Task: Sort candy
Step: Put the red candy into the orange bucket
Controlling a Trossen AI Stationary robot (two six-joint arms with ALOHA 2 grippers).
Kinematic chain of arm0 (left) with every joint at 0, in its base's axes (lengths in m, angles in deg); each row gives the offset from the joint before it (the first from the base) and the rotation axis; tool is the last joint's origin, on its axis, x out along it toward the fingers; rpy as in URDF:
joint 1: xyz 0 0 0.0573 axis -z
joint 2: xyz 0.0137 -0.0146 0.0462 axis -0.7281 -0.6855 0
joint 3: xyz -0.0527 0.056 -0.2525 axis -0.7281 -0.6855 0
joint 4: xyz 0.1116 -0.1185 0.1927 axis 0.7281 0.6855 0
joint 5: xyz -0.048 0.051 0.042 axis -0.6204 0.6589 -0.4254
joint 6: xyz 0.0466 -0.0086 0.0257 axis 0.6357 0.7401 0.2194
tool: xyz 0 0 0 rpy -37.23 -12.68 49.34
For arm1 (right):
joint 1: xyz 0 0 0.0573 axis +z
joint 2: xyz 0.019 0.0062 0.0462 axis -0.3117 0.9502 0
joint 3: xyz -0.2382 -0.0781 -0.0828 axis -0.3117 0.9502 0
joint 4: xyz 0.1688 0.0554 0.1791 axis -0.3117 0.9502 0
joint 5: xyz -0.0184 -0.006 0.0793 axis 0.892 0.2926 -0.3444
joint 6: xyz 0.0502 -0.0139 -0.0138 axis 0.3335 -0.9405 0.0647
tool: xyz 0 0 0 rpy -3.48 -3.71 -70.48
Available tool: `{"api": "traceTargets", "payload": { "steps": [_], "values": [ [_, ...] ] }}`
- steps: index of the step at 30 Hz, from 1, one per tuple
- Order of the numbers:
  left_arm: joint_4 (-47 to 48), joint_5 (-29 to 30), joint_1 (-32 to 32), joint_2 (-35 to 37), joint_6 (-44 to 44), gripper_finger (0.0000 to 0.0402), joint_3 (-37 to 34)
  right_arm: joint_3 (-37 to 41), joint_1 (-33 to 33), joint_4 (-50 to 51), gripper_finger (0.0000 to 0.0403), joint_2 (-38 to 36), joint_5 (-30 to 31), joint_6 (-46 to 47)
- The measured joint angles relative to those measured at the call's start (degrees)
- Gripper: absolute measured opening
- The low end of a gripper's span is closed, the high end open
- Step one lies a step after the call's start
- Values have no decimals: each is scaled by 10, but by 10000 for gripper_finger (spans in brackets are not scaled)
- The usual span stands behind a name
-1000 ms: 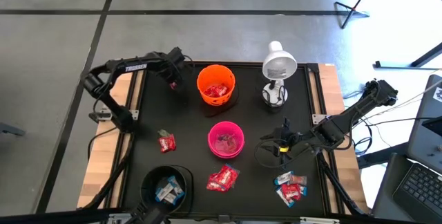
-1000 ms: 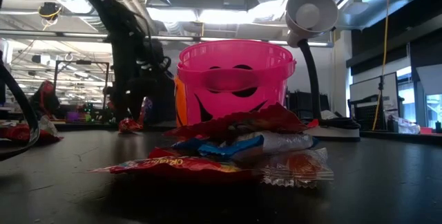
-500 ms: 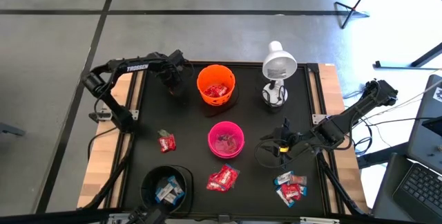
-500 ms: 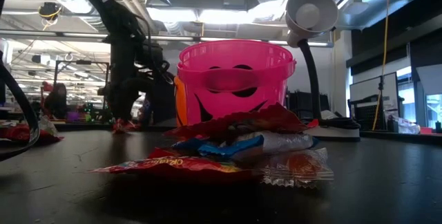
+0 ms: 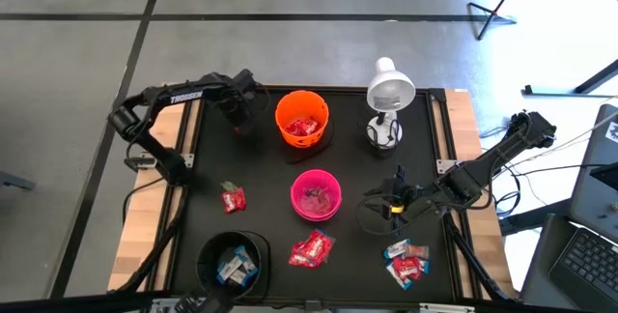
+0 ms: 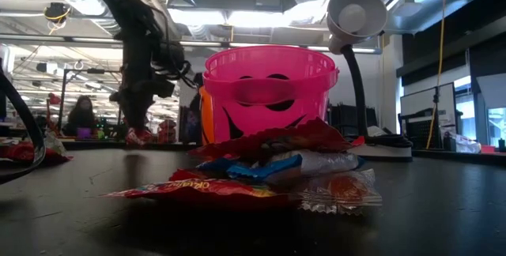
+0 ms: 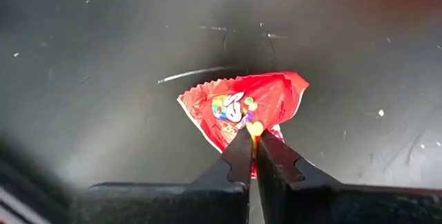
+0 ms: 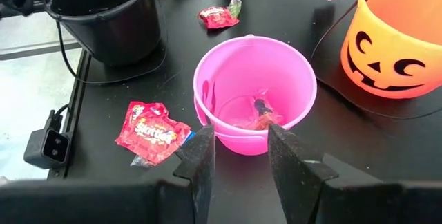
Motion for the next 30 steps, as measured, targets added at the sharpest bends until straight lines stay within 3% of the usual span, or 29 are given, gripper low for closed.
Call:
{"api": "traceTargets", "payload": {
  "steps": [6,11,15,19,23,30],
  "values": [
    [9,-7,3,80,0,0,0,0,0,0,131,0,-1,0],
    [1,-62,19,166,12,0,19,0,0,0,131,0,-1,0],
    [-75,-161,53,241,13,0,40,0,0,0,131,0,-1,0],
    [-205,-193,95,299,-20,0,49,0,0,0,131,0,-1,0],
    [-298,-204,131,322,-40,0,50,0,0,-2,131,0,-1,0],
    [-335,-200,174,300,-45,0,50,0,0,-2,131,0,0,1]
  ]
}}
